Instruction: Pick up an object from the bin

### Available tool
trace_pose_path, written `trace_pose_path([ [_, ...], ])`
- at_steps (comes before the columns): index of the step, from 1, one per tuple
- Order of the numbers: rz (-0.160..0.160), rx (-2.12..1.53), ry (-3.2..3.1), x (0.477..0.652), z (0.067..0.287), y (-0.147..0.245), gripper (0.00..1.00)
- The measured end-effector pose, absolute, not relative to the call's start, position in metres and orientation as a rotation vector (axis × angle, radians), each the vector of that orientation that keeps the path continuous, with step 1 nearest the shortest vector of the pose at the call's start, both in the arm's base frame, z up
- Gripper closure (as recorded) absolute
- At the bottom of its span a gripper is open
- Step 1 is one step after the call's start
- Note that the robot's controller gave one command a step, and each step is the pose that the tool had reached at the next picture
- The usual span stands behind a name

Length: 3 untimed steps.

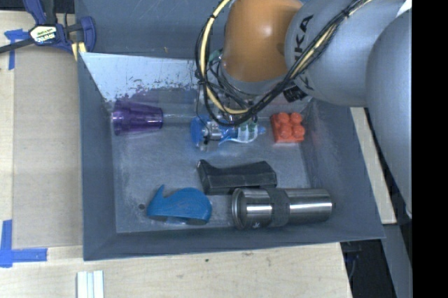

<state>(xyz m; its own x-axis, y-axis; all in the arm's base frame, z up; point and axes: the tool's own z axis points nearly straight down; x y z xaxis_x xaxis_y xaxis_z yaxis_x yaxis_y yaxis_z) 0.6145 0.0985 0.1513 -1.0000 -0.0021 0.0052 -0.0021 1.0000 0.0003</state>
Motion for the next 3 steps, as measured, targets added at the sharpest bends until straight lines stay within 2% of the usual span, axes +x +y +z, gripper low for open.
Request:
trace_pose_path([
  [1,-0.001,0.0,-3.145,0.616,0.157,0.098,0.0],
  [2,-0.003,0.017,-3.149,0.599,0.07,0.043,0.0],
  [3,-0.001,0.085,-3.151,0.624,0.08,0.033,0.0],
])
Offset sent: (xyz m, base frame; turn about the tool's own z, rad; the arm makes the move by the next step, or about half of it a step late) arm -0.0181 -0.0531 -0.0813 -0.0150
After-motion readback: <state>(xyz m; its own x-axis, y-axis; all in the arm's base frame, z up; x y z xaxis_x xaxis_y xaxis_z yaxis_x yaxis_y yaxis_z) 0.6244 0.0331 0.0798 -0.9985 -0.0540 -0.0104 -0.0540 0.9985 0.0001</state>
